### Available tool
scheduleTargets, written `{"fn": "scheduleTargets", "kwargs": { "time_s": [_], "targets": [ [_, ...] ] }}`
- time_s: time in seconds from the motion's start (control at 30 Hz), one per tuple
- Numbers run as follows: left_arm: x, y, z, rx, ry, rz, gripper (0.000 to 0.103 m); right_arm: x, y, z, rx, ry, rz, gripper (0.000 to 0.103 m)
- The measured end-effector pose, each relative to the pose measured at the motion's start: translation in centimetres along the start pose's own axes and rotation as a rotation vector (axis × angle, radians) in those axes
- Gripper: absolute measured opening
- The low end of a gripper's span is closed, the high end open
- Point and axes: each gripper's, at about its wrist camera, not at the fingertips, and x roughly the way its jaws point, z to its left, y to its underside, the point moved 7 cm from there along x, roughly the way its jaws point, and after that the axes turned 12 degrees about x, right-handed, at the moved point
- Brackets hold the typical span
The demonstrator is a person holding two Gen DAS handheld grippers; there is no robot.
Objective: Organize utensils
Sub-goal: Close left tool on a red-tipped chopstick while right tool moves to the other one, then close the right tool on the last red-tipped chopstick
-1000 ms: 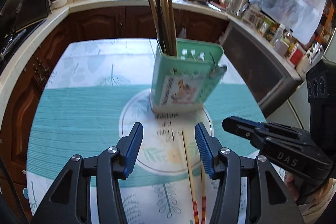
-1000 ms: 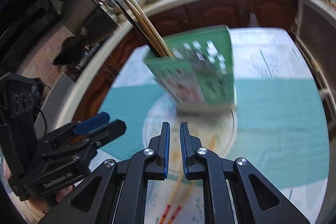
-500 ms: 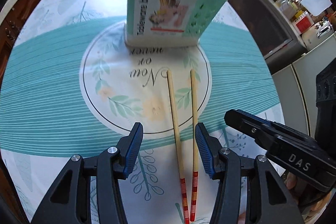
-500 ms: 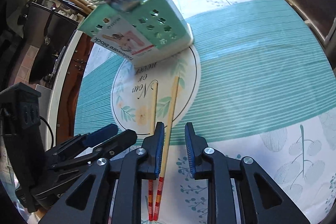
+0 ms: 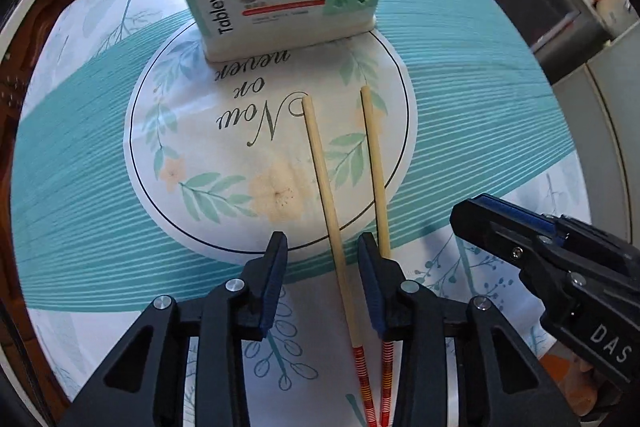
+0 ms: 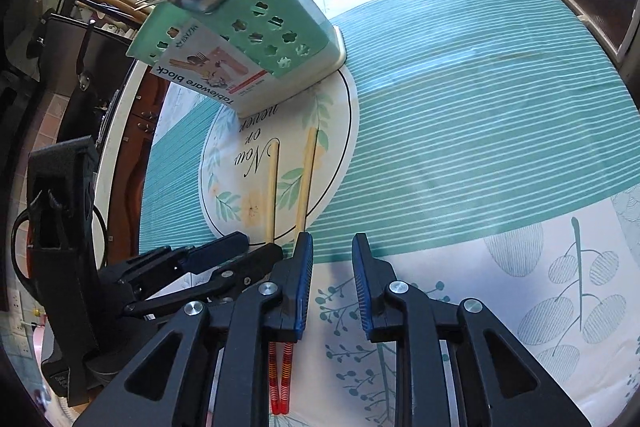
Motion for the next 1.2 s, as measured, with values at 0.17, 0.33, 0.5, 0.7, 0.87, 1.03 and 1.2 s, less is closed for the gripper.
{"fn": "scheduleTargets", "kwargs": {
  "time_s": [0.17, 0.33, 0.5, 0.7, 0.87, 1.03, 1.2],
  "targets": [
    [0.3, -0.7, -1.2, 0.092, -0.059, 0.061, 0.035, 0.4, 0.1, -0.1, -0.003, 0.016, 0.007, 0.02],
    [0.2, -0.8, -0.7, 0.088, -0.029, 0.112, 0.026, 0.7, 0.2, -0.2, -0.001, 0.018, 0.022, 0.02],
    [-0.3, 0.3, 0.7, 0.061, -0.007, 0.125, 0.005, 1.2, 0.5, 0.4, -0.029, 0.033, 0.036, 0.02],
    [-1.0, 2.4, 2.8, -0.058, 0.07, 0.106, 0.003, 2.9, 1.0, 2.2, -0.077, 0.072, 0.086, 0.02],
    [-1.6, 4.2, 4.2, -0.101, 0.109, 0.085, 0.003, 4.7, 0.9, 4.0, -0.117, 0.137, 0.119, 0.02],
    [-2.3, 5.9, 5.1, -0.106, 0.134, 0.058, 0.003, 5.8, 0.8, 5.5, -0.174, 0.254, 0.126, 0.02],
    [-3.2, 6.9, 6.8, -0.103, 0.148, 0.037, 0.003, 6.6, 1.1, 6.7, -0.242, 0.362, 0.126, 0.02]
  ]
}}
